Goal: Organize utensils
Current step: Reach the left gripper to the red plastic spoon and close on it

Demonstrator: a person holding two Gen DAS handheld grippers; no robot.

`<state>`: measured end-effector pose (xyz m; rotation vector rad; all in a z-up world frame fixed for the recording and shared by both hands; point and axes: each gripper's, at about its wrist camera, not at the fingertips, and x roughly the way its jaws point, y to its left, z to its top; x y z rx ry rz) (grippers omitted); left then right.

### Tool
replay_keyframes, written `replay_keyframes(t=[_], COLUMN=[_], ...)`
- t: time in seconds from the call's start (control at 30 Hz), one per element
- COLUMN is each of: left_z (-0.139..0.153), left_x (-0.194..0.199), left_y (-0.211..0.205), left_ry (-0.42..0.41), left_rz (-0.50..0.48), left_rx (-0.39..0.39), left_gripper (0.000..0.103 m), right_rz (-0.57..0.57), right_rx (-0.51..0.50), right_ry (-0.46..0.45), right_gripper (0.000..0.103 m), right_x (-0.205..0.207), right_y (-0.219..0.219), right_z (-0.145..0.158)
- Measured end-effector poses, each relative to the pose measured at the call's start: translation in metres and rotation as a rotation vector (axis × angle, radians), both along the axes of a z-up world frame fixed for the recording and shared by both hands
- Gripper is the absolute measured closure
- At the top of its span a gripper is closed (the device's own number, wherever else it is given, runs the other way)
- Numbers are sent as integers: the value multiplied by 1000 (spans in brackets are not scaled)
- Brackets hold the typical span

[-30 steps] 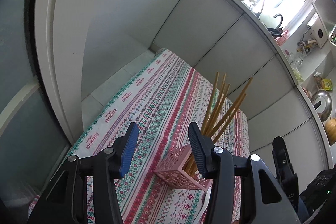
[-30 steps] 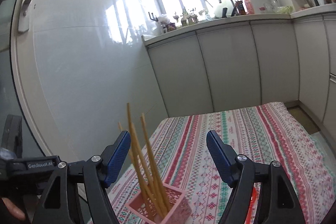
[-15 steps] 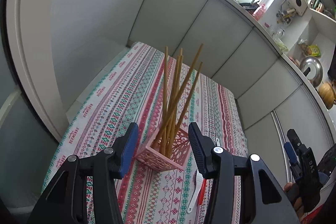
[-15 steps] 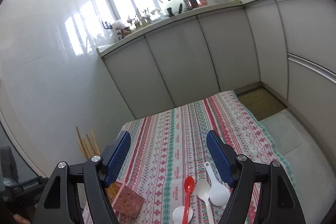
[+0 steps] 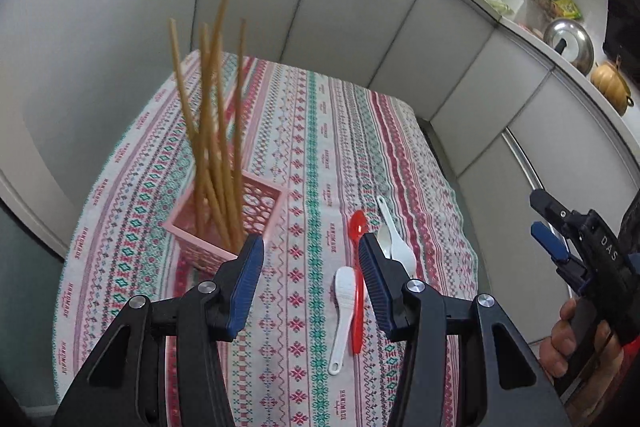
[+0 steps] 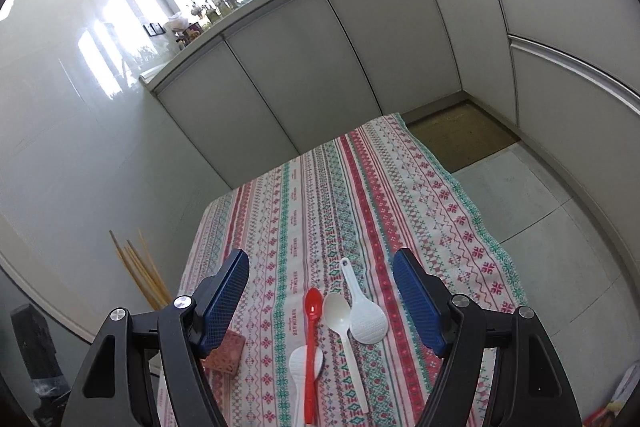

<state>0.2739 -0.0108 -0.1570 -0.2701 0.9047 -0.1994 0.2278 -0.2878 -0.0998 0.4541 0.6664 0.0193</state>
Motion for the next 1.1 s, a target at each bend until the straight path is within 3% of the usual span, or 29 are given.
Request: replay_keyframes(t=[0.2, 0.47, 0.6, 0.97, 1.03, 1.07, 1.1], left_z=[-30, -79, -103, -135, -135, -136, -136], left_x=[16, 48, 75, 111, 112, 112, 113], left_y=[-49, -88, -89, -113, -121, -125, -126], left_ry=[71, 156, 218, 268, 241, 229, 226], left_rz=[-79, -141, -127, -137, -147, -150, -153], left_rx=[74, 174, 162, 183, 234, 271, 285], left_gripper=[51, 51, 52, 52, 64, 83, 94], right_rz=[20, 54, 61, 102, 112, 121, 132], right_rx=[-17, -75, -61, -84, -91, -97, -103], right_ry=[117, 196, 237, 287, 298, 310, 324], right_gripper=[28, 29, 33, 38, 41, 43, 44], right_x=[6, 8, 11, 23, 27, 29, 31], right_y=[-9, -14, -18, -7, -4, -2, 0], right_z=[-20, -38, -47, -64, -68, -71, -76])
